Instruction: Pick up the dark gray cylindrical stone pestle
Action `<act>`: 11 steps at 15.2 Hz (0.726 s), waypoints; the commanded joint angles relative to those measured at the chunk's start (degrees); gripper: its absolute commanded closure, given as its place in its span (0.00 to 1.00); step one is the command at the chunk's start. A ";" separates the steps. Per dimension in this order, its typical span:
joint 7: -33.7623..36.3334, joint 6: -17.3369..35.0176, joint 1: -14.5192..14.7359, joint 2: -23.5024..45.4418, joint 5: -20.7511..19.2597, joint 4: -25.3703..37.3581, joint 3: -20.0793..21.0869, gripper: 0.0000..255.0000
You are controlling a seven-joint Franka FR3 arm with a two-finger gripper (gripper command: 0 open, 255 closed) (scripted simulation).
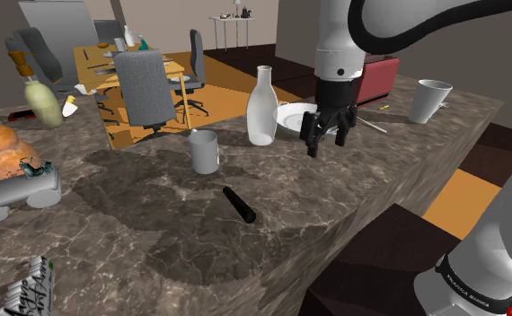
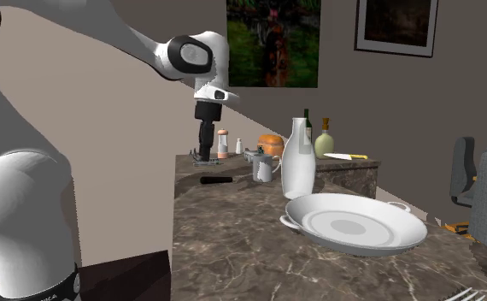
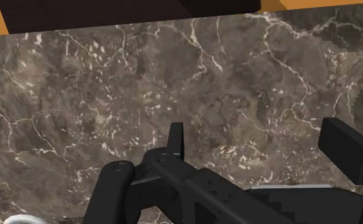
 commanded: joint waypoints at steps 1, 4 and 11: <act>1.96 2.45 0.57 3.92 0.31 1.52 1.95 0.00; 5.16 5.01 1.44 9.44 0.24 4.50 4.78 0.00; 13.37 9.44 3.57 23.59 -2.85 13.75 10.36 0.00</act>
